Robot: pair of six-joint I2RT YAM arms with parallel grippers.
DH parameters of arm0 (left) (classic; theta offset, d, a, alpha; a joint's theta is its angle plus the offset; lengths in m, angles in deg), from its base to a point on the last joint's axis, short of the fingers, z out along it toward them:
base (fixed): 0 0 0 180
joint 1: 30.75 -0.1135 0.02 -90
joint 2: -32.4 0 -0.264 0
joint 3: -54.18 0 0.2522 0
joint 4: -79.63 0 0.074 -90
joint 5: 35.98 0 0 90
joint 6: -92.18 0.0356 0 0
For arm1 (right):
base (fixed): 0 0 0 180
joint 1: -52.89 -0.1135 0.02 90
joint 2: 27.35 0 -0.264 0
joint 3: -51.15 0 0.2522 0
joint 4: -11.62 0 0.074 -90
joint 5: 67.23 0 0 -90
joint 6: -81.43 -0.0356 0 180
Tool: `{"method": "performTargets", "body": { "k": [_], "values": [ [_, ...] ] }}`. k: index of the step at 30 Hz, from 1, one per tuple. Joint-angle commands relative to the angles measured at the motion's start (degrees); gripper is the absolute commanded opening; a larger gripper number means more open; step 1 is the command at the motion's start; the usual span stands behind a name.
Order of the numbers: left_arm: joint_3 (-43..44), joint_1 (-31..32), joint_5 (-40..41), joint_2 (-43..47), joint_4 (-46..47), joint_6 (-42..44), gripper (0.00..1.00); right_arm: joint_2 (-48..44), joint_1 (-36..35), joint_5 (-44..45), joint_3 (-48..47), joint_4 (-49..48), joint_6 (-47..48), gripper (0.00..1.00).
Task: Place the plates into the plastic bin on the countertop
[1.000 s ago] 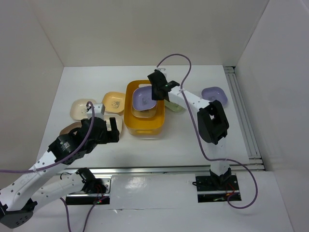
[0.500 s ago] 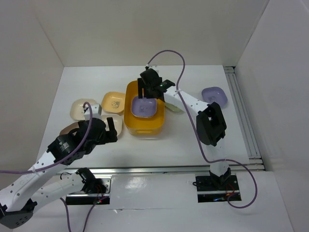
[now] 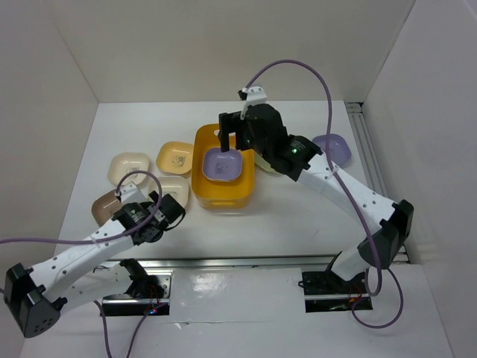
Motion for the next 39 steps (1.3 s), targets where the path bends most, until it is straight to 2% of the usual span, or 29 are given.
{"method": "performTargets", "body": {
  "k": [1, 5, 13, 16, 18, 20, 22, 23, 25, 27, 30, 32, 35, 39],
  "values": [
    [0.5, -1.0, 6.1, -3.4, 2.1, -9.9, 0.96, -2.9, 0.3, -1.3, 5.4, -4.4, 4.0, 1.0],
    [-0.8, -5.4, 5.5, -7.7, 12.0, -6.7, 0.94, -5.5, 0.8, -3.6, 9.5, -6.0, 4.5, 1.0],
    [-11.0, -21.0, -6.8, -11.1, 37.7, 9.7, 0.89, -6.5, 0.8, -4.8, 12.5, -6.6, 4.5, 1.0],
    [-12.3, -22.7, -8.3, -13.7, 43.2, 11.8, 0.86, -7.1, 0.8, -5.4, 12.5, -7.1, 5.1, 1.0],
    [-12.3, -23.4, -9.0, -15.1, 44.6, 12.7, 0.85, -7.1, 0.8, -5.4, 13.1, -7.7, 5.1, 1.0],
    [-12.3, -24.0, -9.6, -15.8, 46.8, 14.0, 0.76, -7.6, 0.8, -5.4, 13.7, -7.7, 5.1, 1.0],
    [-12.3, -24.5, -10.1, -16.6, 46.8, 14.0, 0.76, -8.1, 0.8, -5.4, 13.7, -8.2, 5.1, 1.0],
    [-12.3, -24.5, -10.1, -16.6, 46.8, 14.0, 0.65, -8.1, 0.8, -4.9, 14.4, -8.8, 5.1, 1.0],
    [-12.3, -25.0, -10.7, -17.1, 46.8, 14.0, 0.56, -8.7, 0.8, -4.9, 15.1, -8.8, 5.1, 1.0],
    [-12.3, -25.0, -10.7, -17.1, 46.2, 13.3, 0.56, -8.7, 0.8, -4.9, 15.7, -9.4, 5.1, 1.0],
    [-12.8, -25.0, -11.2, -17.1, 45.0, 11.3, 0.47, -8.7, 0.8, -4.9, 15.7, -9.4, 5.1, 1.0],
    [-12.8, -25.0, -11.9, -17.1, 44.3, 10.5, 0.47, -9.2, 0.8, -4.9, 16.2, -9.4, 5.1, 1.0],
    [-12.8, -25.0, -13.1, -19.1, 43.7, 9.3, 0.3, -9.2, 0.8, -4.9, 16.2, -9.4, 5.1, 1.0],
    [-12.8, -25.0, -13.1, -20.7, 42.6, 7.7, 0.2, -9.7, 0.8, -4.4, 16.2, -9.4, 5.1, 1.0]
  ]
}}
